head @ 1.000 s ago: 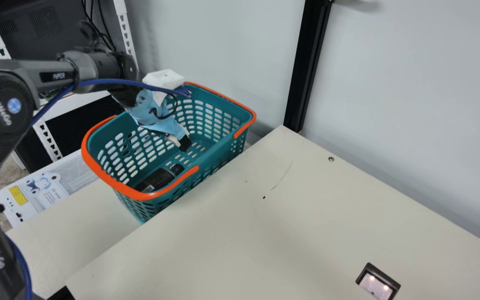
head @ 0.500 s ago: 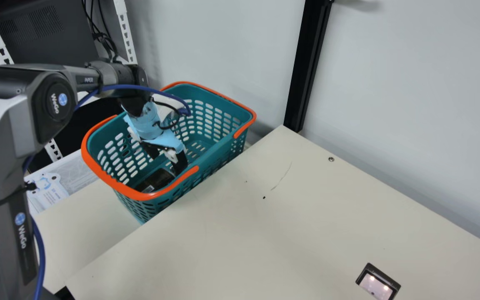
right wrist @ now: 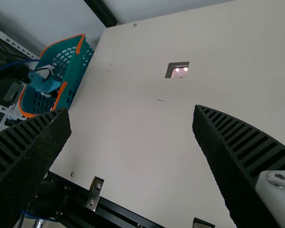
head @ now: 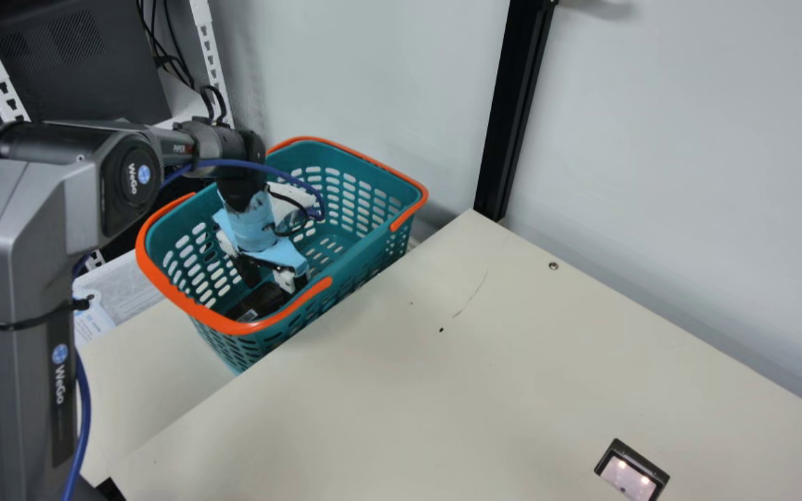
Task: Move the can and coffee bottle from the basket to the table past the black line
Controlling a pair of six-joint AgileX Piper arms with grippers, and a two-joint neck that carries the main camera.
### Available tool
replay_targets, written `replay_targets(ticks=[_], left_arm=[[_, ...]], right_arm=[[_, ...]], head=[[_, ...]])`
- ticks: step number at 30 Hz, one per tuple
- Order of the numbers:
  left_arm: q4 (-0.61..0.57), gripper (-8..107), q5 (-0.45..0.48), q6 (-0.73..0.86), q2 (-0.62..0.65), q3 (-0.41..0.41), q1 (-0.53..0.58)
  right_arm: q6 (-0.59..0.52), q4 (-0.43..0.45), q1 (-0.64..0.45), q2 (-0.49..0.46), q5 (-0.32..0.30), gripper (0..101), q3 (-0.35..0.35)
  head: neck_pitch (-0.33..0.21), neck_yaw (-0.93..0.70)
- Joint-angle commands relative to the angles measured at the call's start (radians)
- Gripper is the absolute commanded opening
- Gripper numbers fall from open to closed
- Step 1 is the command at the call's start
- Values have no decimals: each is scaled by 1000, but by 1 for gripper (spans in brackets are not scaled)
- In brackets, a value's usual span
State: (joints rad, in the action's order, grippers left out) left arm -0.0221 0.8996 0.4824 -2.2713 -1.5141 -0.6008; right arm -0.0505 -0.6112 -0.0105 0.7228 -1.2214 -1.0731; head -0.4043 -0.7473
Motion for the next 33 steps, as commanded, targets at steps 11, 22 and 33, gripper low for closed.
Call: replay_targets(ticks=[11,22,33], left_arm=[[27,90,-1,-19,-37,-1,10],[23,10,-63,-30,11,25,10],[-67,10,-186,14,235,109,28]], right_arm=[[0,0,0,0,0,101,0],[0,0,0,0,0,101,0],[0,0,0,0,0,101,0]], head=[[-28,-16],[-28,-16],[-28,-16]])
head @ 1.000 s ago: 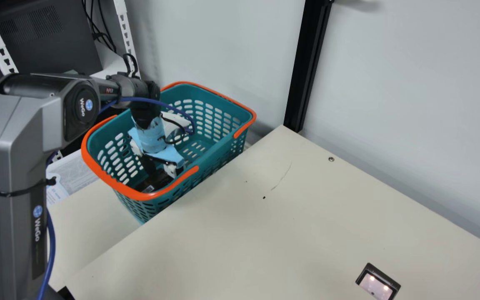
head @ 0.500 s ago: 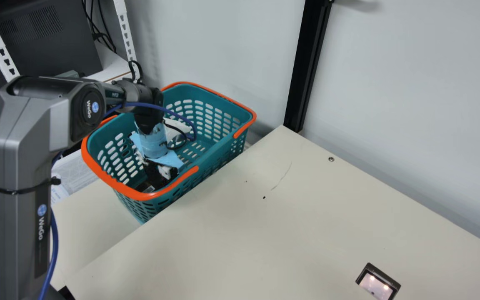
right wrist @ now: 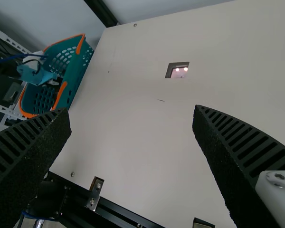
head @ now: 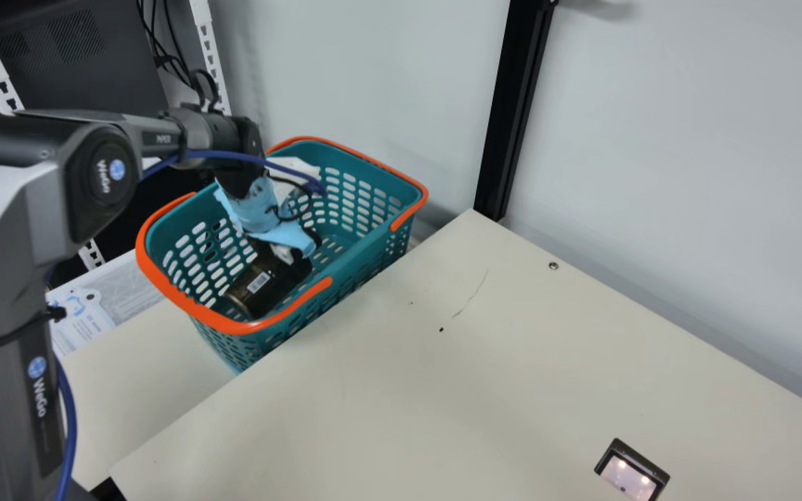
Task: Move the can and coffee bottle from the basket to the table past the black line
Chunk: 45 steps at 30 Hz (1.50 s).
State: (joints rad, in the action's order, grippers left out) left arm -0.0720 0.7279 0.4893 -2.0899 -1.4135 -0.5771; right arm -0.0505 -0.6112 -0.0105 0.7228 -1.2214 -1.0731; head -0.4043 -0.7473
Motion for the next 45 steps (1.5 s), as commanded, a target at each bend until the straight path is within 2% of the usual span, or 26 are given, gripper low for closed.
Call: replay_targets(ticks=[1,12,20,36,45], left_arm=[[-28,10,-24,13,78,17,6],[-182,10,-106,73,365,88,51],[-294,10,-122,91,549,148,121],[-419,10,-63,-15,810,256,297],[-519,10,28,-76,890,299,390]], right_arm=[[0,0,0,0,0,101,0],[0,0,0,0,0,101,0],[0,0,0,0,0,101,0],[0,0,0,0,0,101,0],[0,0,0,0,0,101,0]], head=[[-28,-16],[-28,-16],[-28,-16],[-28,-16],[-28,-16]])
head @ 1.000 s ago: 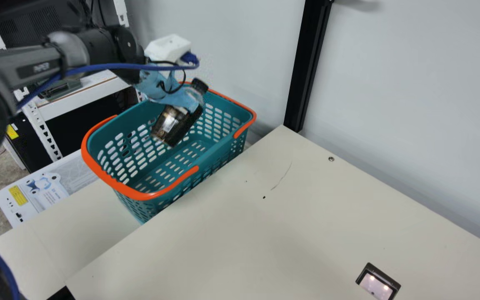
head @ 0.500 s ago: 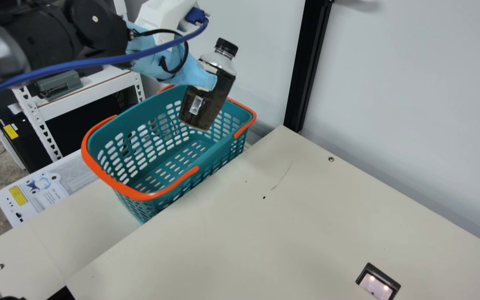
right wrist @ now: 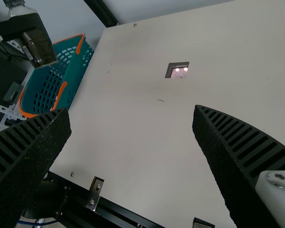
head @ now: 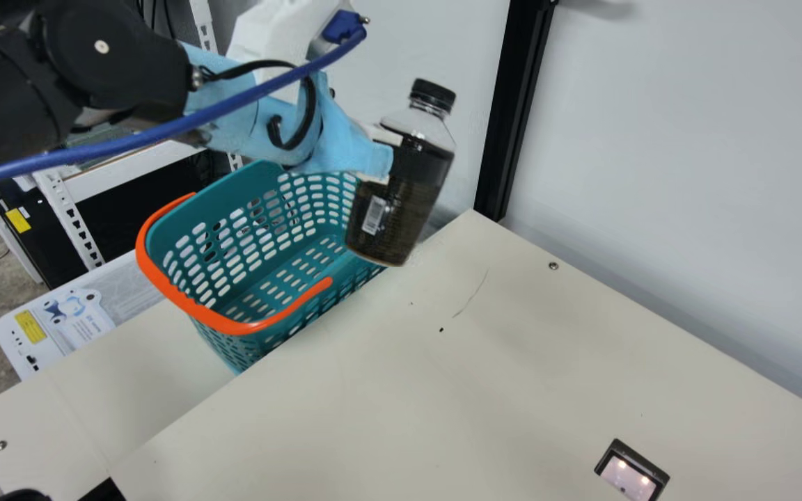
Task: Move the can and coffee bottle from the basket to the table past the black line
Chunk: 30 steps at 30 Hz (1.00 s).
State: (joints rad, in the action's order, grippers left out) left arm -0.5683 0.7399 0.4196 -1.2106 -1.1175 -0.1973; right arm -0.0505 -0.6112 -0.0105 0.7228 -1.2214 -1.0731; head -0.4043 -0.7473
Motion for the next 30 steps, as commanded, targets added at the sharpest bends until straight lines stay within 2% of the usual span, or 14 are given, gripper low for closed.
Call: replay_targets(ticks=[1,16,30], left_arm=[[-38,10,26,-11,20,8,19],[-219,10,121,-127,141,45,129],[-293,10,89,-281,201,66,293]], right_arm=[[0,0,0,0,0,101,0],[0,0,0,0,0,101,0],[0,0,0,0,0,101,0]], head=[[-28,-16],[-28,-16],[-28,-16]])
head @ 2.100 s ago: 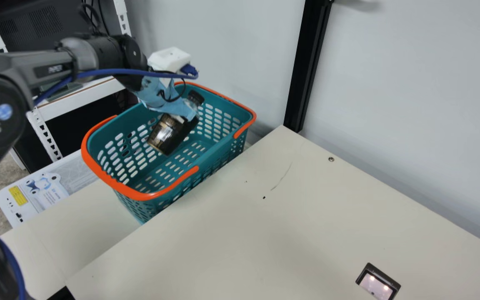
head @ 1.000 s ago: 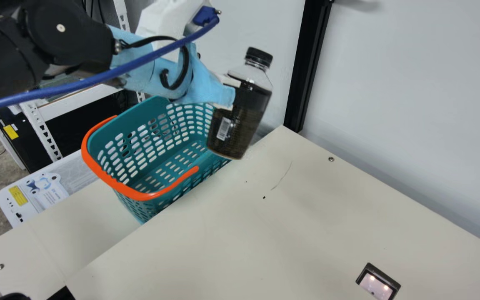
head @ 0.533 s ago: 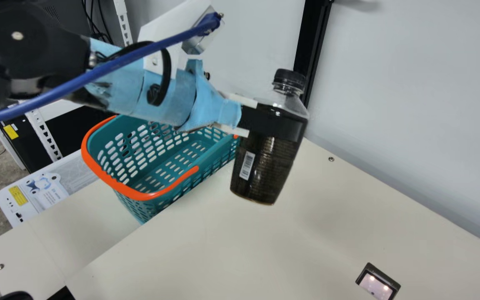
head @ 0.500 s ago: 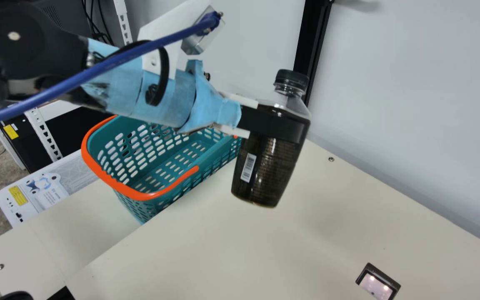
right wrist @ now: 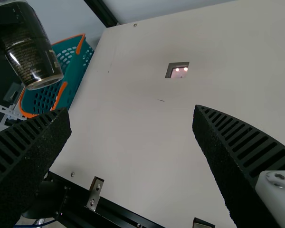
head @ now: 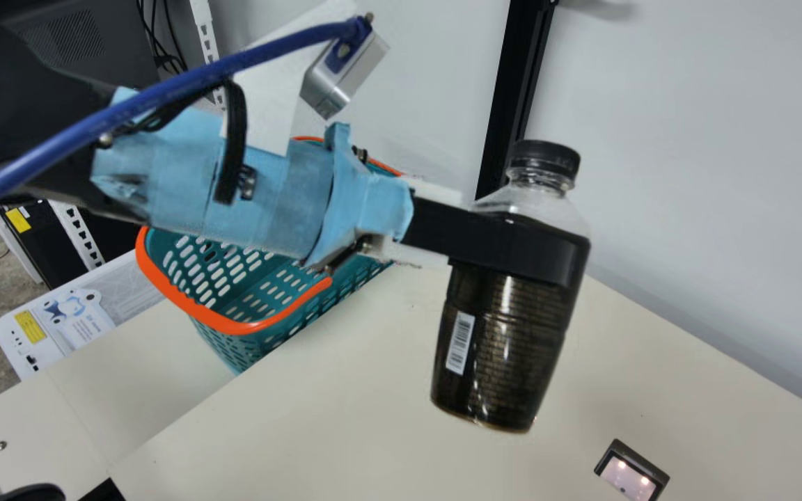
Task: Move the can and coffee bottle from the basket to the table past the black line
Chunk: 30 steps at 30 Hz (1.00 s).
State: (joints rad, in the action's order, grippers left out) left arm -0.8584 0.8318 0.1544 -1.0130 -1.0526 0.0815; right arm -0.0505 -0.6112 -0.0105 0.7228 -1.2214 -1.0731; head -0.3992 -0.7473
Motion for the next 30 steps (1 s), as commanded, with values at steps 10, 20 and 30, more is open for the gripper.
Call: replay_targets(ticks=[10,20,30], left_arm=[[-10,10,-45,-131,55,-6,123],[-12,10,-53,-183,88,-13,167],[-12,10,-53,-183,88,-13,167]], right_arm=[[0,0,0,0,0,101,0],[0,0,0,0,0,101,0],[0,0,0,0,0,101,0]], head=[[-34,-16],[-12,87],[11,283]])
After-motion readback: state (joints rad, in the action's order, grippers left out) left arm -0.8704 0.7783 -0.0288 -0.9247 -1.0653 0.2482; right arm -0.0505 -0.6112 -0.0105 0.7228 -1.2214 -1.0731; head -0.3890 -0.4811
